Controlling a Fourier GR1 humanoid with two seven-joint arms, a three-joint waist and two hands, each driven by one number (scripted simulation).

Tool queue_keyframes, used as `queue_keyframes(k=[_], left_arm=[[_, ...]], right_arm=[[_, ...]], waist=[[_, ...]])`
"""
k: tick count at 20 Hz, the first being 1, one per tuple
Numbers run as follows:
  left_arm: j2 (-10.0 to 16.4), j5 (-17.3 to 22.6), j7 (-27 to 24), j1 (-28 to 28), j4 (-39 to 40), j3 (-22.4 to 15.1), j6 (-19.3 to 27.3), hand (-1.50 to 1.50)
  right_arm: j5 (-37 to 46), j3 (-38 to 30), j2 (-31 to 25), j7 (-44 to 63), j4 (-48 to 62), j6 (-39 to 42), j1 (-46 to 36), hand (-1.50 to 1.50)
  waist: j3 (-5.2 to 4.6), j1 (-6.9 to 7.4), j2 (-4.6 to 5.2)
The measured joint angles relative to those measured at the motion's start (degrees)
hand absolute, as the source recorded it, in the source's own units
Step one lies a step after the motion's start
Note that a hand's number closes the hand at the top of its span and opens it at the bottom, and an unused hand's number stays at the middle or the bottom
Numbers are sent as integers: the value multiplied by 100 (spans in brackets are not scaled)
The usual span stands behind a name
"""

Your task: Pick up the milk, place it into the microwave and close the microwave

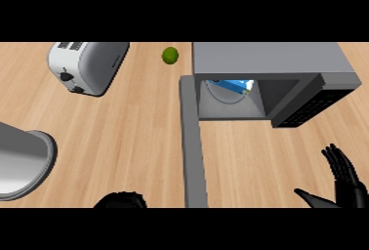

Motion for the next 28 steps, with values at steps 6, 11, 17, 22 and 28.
queue_keyframes(k=[6, 11, 17, 22, 28], left_arm=[[-57, -201, 168, -951, 660, -132, 761, 150], [-65, -607, 524, -1739, 1529, -477, 544, 150], [-74, -634, 1006, -2614, 2675, -1087, 278, 150], [-60, -311, 827, -3281, 3497, -2024, 962, 150], [10, 623, 526, -3927, 4011, -3092, 2105, 150]], right_arm=[[-234, -231, -345, 90, -164, 372, 317, -150], [-282, -245, -454, 100, -135, 484, 388, -150], [-442, -314, -651, 148, -181, 653, 462, -150], [-511, -320, -823, 150, -235, 790, 441, -150], [-600, -145, -887, 243, -647, 950, 471, -150]], waist=[[1, 10, 8], [5, -34, 20], [5, -87, 26], [5, -105, 27], [-5, -238, 51]])
